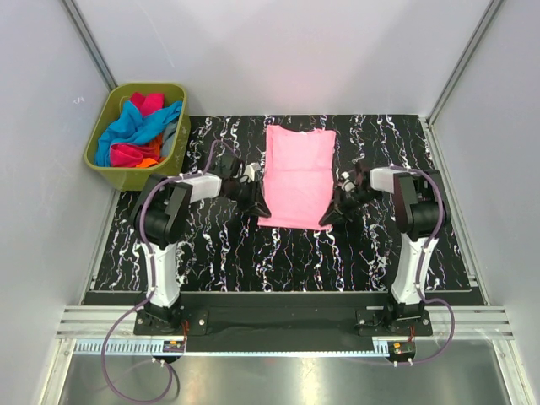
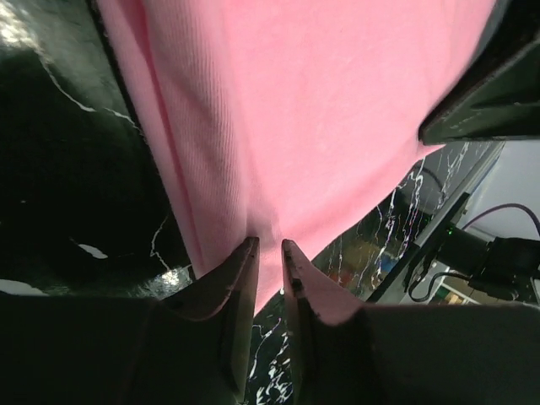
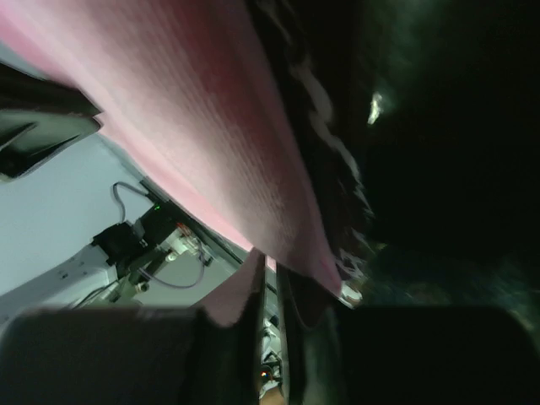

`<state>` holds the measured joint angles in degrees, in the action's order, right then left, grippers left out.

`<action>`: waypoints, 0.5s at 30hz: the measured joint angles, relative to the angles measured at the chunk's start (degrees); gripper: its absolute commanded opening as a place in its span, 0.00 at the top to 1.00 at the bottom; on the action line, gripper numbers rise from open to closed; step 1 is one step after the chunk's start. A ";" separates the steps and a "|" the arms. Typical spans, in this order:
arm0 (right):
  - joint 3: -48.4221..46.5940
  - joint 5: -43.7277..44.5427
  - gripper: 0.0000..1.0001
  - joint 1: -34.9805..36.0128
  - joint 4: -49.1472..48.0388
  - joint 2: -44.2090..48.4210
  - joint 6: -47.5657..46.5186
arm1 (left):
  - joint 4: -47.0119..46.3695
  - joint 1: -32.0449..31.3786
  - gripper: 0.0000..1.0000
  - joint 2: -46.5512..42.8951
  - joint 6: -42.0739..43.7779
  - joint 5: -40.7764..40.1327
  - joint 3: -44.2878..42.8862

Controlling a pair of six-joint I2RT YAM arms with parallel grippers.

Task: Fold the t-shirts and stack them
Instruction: Fold the tshirt

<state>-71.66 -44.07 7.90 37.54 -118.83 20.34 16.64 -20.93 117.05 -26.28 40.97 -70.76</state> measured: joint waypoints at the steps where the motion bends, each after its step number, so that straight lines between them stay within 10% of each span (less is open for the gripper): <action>1: 1.44 -1.07 0.84 -1.33 -0.13 -0.07 -0.63 | -0.74 -0.02 0.76 -0.39 0.35 0.35 0.85; 15: 12.20 5.44 0.74 -6.23 0.76 18.08 2.03 | 1.40 -0.48 0.64 -16.85 2.14 -1.22 14.40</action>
<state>-59.46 -38.63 1.67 38.30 -100.75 22.37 18.04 -21.41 100.20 -24.14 39.75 -56.36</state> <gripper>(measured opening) 0.223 0.345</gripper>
